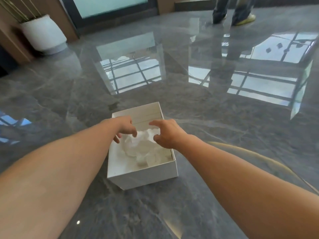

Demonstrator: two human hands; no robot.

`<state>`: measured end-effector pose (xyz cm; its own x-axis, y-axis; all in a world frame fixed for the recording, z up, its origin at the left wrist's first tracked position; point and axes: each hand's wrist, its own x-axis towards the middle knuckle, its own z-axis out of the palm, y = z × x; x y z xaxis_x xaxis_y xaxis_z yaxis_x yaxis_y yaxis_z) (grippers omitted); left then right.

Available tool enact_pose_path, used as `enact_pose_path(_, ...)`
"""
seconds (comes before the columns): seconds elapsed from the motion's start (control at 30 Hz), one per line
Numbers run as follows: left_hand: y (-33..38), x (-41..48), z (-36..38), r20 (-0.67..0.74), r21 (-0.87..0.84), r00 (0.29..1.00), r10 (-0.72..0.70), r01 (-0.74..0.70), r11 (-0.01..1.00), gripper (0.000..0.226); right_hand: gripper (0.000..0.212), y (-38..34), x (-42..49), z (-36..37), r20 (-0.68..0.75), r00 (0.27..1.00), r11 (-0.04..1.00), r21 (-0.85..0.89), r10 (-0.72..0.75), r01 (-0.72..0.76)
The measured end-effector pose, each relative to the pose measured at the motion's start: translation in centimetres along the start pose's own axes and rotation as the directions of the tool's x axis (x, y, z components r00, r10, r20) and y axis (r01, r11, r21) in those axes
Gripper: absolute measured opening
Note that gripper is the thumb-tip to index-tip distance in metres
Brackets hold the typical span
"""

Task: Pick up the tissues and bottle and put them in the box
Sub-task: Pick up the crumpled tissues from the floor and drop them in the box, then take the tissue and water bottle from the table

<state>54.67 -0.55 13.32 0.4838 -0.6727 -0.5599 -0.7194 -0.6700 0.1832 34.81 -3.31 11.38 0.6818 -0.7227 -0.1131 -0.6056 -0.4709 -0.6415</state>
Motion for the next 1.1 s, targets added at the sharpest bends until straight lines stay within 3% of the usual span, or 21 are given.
enact_pose_path(0.1, 0.8, -0.2, -0.7, -0.017, 0.046, 1.0, 0.022, -0.022, 0.999, 0.064, 0.059, 0.9, -0.5, -0.9, -0.017, 1.0, 0.999, -0.05, 0.015, -0.016)
enact_pose_path(0.23, 4.8, -1.1, -1.8, -0.068, 0.097, 0.991, 0.115, -0.108, 0.989, 0.031, 0.045, 3.6, -2.4, -4.6, -0.069, 0.996, 0.978, -0.199, 0.049, -0.062)
enact_pose_path(0.37, 15.2, -3.5, -0.2, -0.087, 0.214, 0.935, 0.343, -0.319, 0.923, 0.025, 0.034, 8.3, -6.4, -11.6, -0.158, 0.972, 0.913, -0.343, 0.177, -0.222)
enact_pose_path(0.57, 33.6, -10.6, 6.0, 0.041, 0.305, 0.737, 0.674, -0.652, 0.694, 0.028, 0.032, 14.6, -16.1, -22.4, -0.399, 0.83, 0.729, -0.416, 0.39, -0.543)
enact_pose_path(0.73, 44.4, -17.5, 9.4, -0.043, 0.32, 0.507, 0.861, -0.81, 0.492, 0.029, 0.03, 17.4, -22.5, -30.9, -0.607, 0.729, 0.658, -0.414, 0.316, -0.629)
enact_pose_path(0.83, 48.2, -21.4, 12.0, -0.005, 0.278, 0.343, 0.939, -0.902, 0.33, 0.031, 0.029, 18.2, -25.7, -36.8, -0.682, 0.665, 0.648, -0.363, 0.305, -0.67)
enact_pose_path(1.0, 52.0, -26.9, 16.0, 0.128, 0.316, 0.148, 0.981, -0.943, 0.101, 0.031, 0.023, 18.9, -31.3, -44.0, -0.538, 0.746, 0.519, -0.54, 0.394, -0.663)
enact_pose_path(1.1, 54.8, -29.6, 17.4, 0.166, 0.317, 0.073, 0.983, -0.948, 0.017, 0.029, 0.029, 19.5, -36.0, -46.8, -0.426, 0.711, 0.478, -0.534, 0.56, -0.697)
